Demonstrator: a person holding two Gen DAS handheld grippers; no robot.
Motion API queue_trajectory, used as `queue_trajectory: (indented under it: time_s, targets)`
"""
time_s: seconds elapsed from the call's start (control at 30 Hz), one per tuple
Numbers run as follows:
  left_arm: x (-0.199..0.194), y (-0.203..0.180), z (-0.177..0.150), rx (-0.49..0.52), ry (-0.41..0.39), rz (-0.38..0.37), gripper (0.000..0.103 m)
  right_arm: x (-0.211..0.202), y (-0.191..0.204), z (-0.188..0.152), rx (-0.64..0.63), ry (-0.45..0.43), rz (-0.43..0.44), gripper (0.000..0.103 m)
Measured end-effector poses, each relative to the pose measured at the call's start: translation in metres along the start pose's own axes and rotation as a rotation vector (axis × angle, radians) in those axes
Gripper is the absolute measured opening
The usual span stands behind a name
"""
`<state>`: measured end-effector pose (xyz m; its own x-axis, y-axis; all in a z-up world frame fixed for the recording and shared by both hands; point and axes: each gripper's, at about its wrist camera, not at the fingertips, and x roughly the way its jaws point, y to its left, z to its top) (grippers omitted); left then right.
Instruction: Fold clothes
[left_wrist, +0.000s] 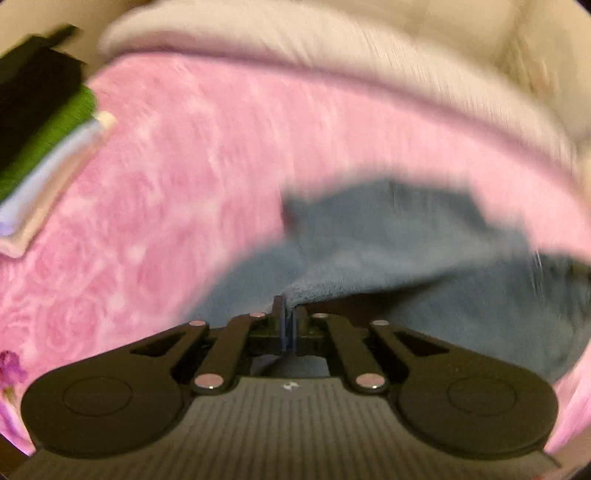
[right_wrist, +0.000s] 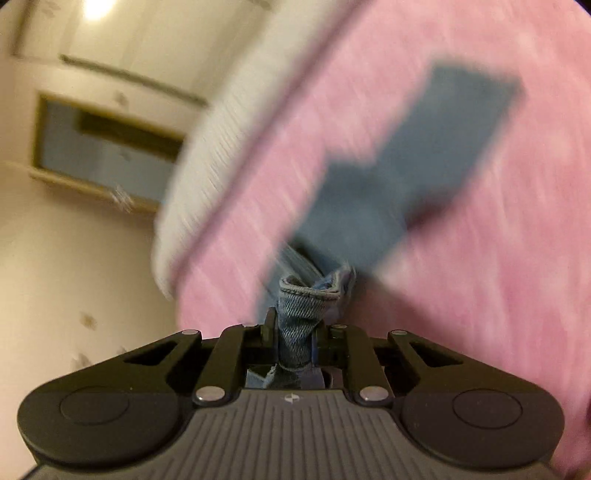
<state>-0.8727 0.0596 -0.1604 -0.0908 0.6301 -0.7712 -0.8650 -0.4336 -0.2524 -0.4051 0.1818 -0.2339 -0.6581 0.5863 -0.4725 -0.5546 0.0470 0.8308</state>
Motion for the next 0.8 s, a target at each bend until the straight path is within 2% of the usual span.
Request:
queue_trajectory:
  time_s: [0.07,0.17,0.27,0.37,0.47,0.5,0.53,0.57,0.6,0.7,0.8]
  targets:
    - [-0.026,-0.004,0.025,-0.190,-0.096,-0.034,0.001,-0.029,0.013,0.048,-0.024,-0.096,0.039,0.016]
    - [-0.063,-0.027,0.031,-0.342,-0.204,-0.063,0.001,-0.088,0.026,0.120,-0.065,-0.252,0.082,0.016]
    - [-0.077,-0.063,0.007,-0.438,-0.230,-0.102,0.001,-0.181,0.012,0.181,-0.099,-0.422,0.074,0.016]
    - [-0.058,-0.100,-0.039,-0.516,-0.155,-0.158,0.004,-0.262,-0.032,0.219,-0.112,-0.517,-0.028,0.016]
    - [-0.005,-0.138,-0.100,-0.574,-0.011,-0.171,0.019,-0.306,-0.100,0.238,-0.064,-0.505,-0.216,0.018]
    - [0.014,-0.144,-0.116,-0.598,0.047,-0.156,0.020,-0.312,-0.130,0.241,0.009,-0.478,-0.312,0.022]
    - [0.032,-0.150,-0.132,-0.622,0.106,-0.140,0.020,-0.315,-0.162,0.242,0.096,-0.442,-0.413,0.035]
    - [0.049,-0.155,-0.147,-0.639,0.155,-0.122,0.021,-0.317,-0.191,0.243,0.182,-0.405,-0.502,0.039]
    - [0.060,-0.162,-0.157,-0.625,0.190,-0.098,0.021,-0.318,-0.214,0.239,0.253,-0.374,-0.561,0.040]
    - [0.072,-0.188,-0.160,-0.443,0.249,-0.010,0.020,-0.316,-0.274,0.221,0.436,-0.290,-0.691,0.040]
    - [0.069,-0.223,-0.151,-0.119,0.278,0.080,0.024,-0.302,-0.290,0.203,0.456,-0.229,-0.726,0.047]
